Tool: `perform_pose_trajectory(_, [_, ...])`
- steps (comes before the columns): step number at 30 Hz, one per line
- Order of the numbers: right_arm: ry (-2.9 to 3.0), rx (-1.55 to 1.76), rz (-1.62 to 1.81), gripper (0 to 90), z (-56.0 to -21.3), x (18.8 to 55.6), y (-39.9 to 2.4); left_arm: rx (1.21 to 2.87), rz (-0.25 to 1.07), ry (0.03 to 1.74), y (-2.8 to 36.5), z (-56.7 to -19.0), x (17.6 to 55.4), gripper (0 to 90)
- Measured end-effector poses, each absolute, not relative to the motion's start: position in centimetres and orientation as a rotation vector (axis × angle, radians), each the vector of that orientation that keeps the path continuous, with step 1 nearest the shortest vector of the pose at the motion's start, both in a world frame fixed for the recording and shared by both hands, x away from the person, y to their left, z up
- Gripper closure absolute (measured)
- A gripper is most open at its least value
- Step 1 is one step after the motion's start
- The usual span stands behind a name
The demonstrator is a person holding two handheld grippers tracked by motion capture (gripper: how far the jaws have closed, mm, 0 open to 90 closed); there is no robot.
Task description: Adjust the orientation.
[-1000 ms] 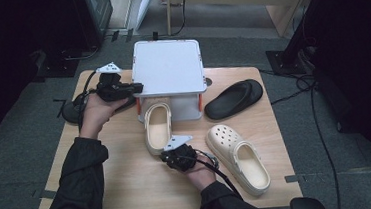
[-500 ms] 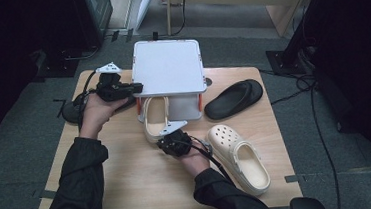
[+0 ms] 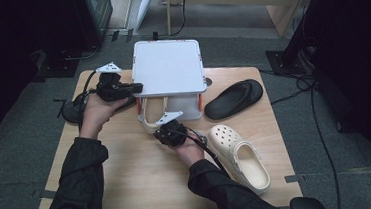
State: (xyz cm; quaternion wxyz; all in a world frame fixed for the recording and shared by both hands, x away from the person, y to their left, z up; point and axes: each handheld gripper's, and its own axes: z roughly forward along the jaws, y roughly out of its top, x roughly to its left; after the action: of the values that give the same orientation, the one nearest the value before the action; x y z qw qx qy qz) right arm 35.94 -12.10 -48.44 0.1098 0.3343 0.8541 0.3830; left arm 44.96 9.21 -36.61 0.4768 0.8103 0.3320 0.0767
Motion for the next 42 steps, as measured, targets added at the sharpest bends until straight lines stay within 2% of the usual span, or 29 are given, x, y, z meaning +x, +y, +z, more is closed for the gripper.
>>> perform_pose_trajectory(3, [2.508,1.003,1.118,83.2,-48.6,37.0,-11.9,1.981,0.186,0.810,9.2,-36.6,45.0,85.7])
perform_pose_trajectory(17, [2.501,1.045,1.169,77.5,-48.6,39.5,-11.3,1.977,0.182,0.809,9.2,-36.6,44.9,85.5])
perform_pose_trajectory(32, [2.555,1.034,1.273,66.2,-43.9,36.0,-15.3,1.951,0.172,0.824,9.2,-36.8,44.8,83.7])
perform_pose_trajectory(42, [2.545,1.041,1.299,58.1,-41.2,34.1,-20.1,1.941,0.168,0.835,9.3,-36.9,44.7,82.3])
